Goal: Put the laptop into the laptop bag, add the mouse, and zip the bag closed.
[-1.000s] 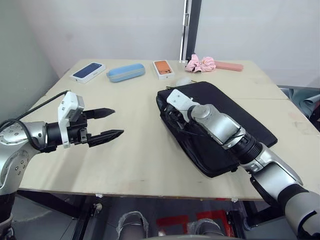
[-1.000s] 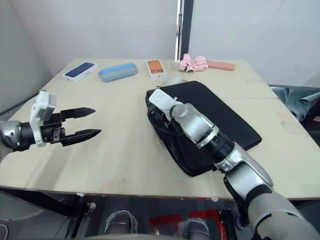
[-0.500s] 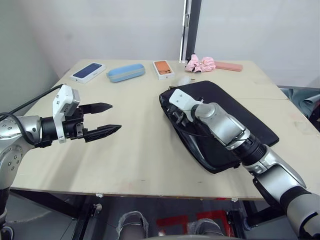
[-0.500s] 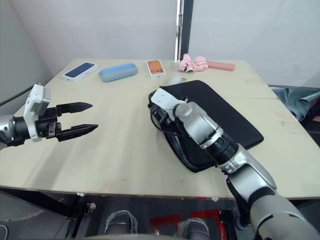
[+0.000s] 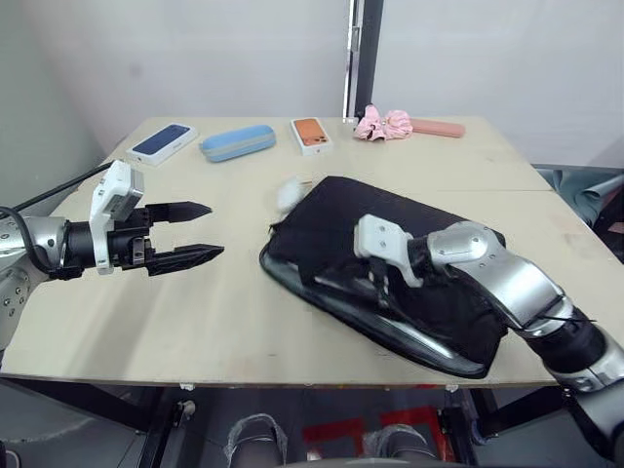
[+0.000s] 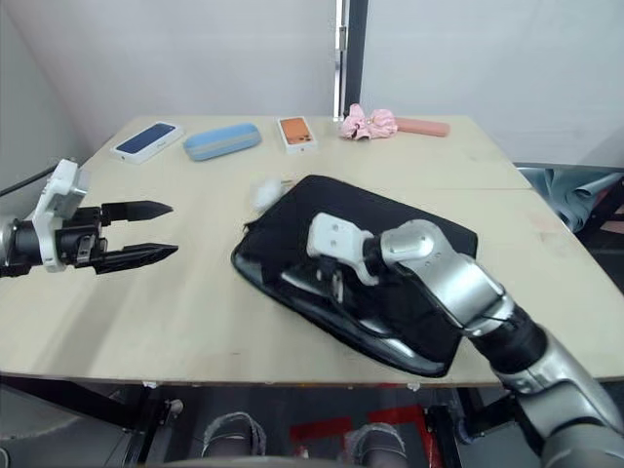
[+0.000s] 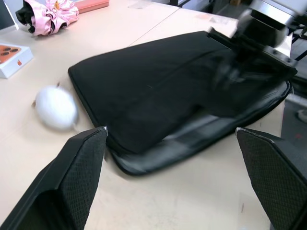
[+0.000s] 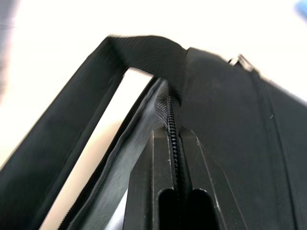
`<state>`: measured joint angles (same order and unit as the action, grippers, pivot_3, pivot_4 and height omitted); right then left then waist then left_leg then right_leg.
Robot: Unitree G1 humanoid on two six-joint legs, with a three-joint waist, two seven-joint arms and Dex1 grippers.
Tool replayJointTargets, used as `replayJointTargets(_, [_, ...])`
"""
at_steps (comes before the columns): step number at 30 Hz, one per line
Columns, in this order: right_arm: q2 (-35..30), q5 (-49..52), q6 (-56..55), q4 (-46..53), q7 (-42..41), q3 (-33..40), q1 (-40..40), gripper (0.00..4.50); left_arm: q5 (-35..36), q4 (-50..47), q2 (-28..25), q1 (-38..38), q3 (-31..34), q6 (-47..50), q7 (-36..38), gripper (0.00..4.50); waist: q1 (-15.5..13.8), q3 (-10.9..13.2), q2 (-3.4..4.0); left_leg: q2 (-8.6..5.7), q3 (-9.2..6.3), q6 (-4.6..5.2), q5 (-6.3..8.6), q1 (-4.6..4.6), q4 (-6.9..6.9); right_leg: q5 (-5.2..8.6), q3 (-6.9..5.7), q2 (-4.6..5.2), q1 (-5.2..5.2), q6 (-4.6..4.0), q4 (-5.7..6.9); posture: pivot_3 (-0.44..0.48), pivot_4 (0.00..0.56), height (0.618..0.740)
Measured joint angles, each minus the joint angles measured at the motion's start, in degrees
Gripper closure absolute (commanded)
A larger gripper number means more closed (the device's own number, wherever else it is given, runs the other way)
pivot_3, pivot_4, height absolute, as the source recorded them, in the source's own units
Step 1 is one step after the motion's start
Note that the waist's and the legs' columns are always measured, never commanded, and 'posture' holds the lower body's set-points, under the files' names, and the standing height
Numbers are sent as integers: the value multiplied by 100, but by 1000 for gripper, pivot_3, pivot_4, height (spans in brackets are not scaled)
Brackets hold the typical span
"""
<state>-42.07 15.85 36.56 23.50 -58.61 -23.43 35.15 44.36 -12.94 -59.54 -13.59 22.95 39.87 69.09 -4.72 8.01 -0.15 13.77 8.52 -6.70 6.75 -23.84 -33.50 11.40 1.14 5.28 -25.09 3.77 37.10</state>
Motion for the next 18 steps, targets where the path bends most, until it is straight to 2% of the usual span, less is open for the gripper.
replayJointTargets(6, [2,-175,-484,-297,-271,11,39,4452,51,159,-61,0,43,89,81,0,8,-1,-1,1,1,1,0,27,-6,-5,5,-1,21,-5,8,0,150,740])
replayJointTargets(9, [177,-201,-351,-476,-245,3,62,3557,45,194,-71,67,43,110,137,0,0,-2,-3,1,2,1,0,26,-10,-6,6,-1,22,-5,8,0,150,740])
replayJointTargets(12, [205,378,334,-451,-437,226,72,2541,39,205,-70,73,39,110,175,0,-17,-1,-2,1,1,3,1,21,-9,-5,5,-1,20,-6,4,0,150,740])
replayJointTargets(15, [-53,966,918,-181,-558,743,82,1519,20,238,-62,66,-82,105,199,0,-74,-1,-2,2,1,3,1,19,-5,-5,2,-1,21,-6,-3,0,150,740])
replayJointTargets(18, [-516,1686,1618,113,-605,1574,-23,429,-2,396,-7,-33,-299,129,203,0,-121,-1,-2,1,1,4,1,19,-6,-5,3,0,22,-6,-3,0,150,740])
